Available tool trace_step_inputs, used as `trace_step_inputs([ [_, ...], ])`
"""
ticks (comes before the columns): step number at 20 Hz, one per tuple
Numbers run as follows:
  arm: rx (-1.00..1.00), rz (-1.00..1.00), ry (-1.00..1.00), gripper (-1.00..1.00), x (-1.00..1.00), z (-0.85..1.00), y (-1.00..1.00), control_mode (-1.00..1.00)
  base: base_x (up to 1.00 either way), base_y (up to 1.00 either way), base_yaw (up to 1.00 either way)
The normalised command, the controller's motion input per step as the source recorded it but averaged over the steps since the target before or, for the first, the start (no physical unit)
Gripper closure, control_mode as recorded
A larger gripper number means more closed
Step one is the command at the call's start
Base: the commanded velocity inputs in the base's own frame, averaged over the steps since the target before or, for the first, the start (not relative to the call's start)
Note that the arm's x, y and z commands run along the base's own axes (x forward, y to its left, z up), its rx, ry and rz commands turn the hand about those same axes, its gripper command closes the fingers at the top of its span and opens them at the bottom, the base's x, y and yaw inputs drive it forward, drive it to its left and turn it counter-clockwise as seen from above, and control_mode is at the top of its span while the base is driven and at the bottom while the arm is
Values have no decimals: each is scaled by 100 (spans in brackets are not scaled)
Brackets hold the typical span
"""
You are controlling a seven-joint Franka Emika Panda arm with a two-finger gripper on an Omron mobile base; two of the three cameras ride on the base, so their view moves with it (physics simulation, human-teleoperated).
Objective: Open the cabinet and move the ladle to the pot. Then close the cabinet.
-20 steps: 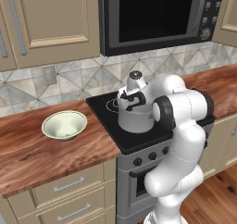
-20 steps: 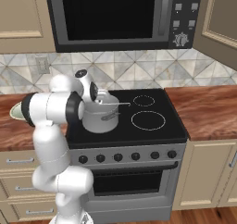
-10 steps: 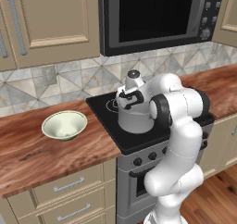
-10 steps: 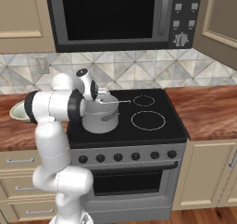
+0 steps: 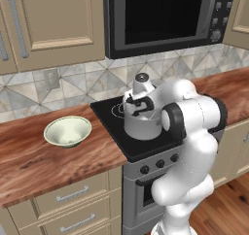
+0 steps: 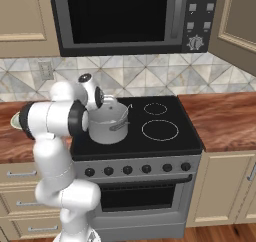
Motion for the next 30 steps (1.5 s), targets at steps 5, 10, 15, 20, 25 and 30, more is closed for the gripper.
trace_step_inputs([
  [5,8,0,-24,-100,-96,58,-10,-100,0,0,0],
  [10,12,0,-20,-100,-100,51,-21,-100,0,0,0],
  [15,12,0,-14,-100,-100,60,-14,-100,0,0,0],
  [20,2,0,-1,-100,-100,59,0,-100,0,0,0],
  [25,0,0,2,-100,-100,30,0,-100,0,0,0],
  [30,0,0,3,-100,-100,18,0,-100,0,0,0],
])
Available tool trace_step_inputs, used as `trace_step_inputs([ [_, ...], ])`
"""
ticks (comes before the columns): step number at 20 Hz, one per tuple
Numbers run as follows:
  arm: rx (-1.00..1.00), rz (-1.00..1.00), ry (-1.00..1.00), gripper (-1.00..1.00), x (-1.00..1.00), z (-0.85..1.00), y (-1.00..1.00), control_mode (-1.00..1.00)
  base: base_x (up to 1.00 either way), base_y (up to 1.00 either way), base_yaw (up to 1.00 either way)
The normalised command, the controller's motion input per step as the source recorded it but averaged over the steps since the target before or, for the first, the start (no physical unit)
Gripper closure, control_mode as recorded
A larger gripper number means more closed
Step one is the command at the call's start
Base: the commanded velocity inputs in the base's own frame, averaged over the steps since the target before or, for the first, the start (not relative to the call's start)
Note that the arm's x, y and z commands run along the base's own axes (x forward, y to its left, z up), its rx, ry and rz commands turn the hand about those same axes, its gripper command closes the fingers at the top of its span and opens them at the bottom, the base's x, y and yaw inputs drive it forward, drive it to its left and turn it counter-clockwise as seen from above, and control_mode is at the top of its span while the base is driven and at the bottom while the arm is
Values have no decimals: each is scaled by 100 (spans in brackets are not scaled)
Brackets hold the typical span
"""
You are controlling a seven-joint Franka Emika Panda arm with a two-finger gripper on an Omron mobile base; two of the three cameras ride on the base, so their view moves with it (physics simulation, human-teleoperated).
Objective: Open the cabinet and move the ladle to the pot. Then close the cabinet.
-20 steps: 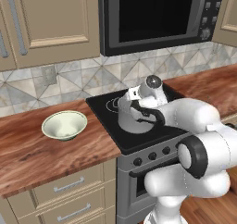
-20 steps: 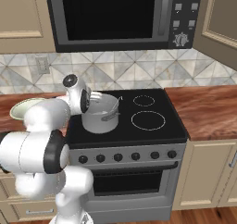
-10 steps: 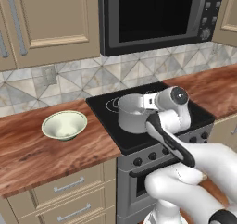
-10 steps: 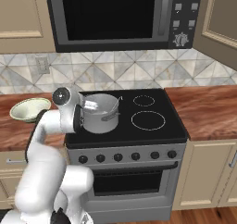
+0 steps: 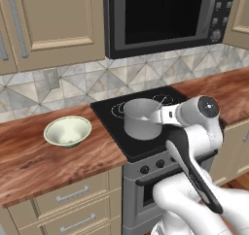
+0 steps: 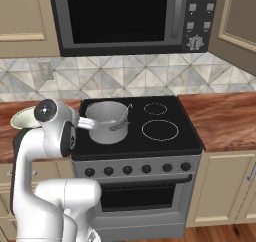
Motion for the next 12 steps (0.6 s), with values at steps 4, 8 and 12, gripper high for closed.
trace_step_inputs([
  [4,0,0,2,-100,-95,3,0,-100,0,0,0],
  [8,0,0,12,-100,-72,0,4,-100,0,0,0],
  [12,-1,1,7,-100,-52,-22,8,-100,0,0,0],
])
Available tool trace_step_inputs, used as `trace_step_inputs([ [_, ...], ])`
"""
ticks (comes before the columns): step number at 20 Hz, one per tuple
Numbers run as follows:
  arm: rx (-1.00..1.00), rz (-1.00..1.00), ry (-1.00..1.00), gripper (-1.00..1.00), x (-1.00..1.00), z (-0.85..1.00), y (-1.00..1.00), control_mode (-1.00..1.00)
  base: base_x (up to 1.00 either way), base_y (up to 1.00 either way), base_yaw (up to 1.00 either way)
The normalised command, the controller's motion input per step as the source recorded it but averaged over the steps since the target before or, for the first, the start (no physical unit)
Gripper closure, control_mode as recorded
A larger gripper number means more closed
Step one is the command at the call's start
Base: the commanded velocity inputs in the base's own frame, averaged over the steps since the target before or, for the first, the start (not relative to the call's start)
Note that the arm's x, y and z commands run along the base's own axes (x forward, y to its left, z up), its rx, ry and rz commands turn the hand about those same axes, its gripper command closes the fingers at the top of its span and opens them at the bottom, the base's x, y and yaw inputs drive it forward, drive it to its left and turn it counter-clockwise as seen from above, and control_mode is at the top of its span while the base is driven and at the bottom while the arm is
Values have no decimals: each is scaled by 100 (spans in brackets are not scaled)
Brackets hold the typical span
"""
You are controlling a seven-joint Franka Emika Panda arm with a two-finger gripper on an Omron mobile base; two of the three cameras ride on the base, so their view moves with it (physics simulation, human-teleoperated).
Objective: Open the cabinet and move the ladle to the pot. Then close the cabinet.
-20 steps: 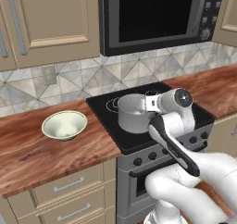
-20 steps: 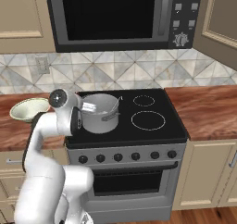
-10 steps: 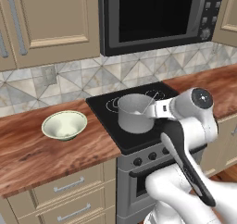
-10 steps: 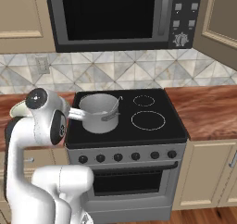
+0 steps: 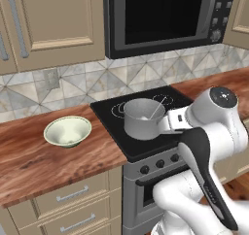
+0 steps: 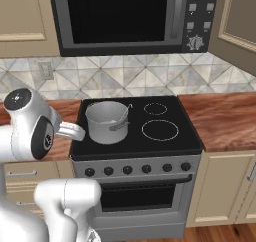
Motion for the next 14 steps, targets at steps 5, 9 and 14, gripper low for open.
trace_step_inputs([
  [5,-6,0,9,-100,-22,-36,19,-100,0,0,0],
  [9,-13,2,18,-100,1,-43,25,-100,0,0,0],
  [14,-5,1,9,-100,0,-25,7,-100,0,0,0],
])
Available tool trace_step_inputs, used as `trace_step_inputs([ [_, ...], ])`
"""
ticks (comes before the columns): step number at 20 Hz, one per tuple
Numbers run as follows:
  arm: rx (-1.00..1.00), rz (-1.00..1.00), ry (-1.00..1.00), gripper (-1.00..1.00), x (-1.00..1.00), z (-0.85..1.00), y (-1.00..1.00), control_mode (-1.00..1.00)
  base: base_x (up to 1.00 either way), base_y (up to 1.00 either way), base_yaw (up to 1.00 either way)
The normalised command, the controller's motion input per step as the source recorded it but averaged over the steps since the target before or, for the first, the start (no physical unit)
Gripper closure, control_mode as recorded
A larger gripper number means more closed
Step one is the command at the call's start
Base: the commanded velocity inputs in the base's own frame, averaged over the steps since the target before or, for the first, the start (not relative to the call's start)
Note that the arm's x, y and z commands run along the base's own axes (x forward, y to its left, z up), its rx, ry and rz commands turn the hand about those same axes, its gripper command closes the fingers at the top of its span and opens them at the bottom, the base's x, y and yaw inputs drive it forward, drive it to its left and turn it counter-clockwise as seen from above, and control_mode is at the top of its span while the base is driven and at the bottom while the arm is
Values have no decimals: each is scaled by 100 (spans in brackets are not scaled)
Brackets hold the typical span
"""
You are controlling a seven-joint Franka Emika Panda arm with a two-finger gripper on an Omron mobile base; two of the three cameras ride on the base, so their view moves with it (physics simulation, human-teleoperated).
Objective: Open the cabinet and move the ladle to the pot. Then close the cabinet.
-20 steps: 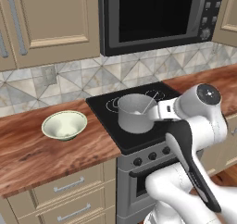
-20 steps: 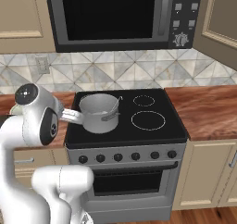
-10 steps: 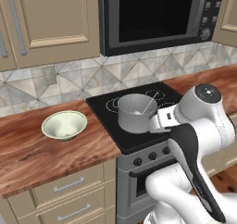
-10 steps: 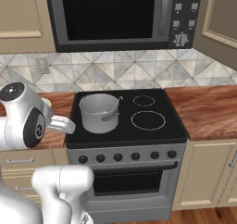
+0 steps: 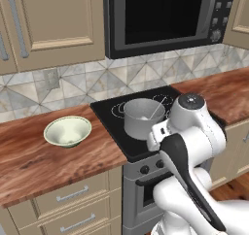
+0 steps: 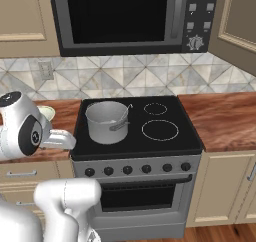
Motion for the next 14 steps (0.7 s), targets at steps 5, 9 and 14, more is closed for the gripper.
trace_step_inputs([
  [5,-2,0,2,-100,0,-12,1,-100,0,0,0],
  [9,0,0,1,-100,0,-5,0,100,-2,0,0],
  [14,0,0,0,-100,0,0,0,100,-46,-10,0],
])
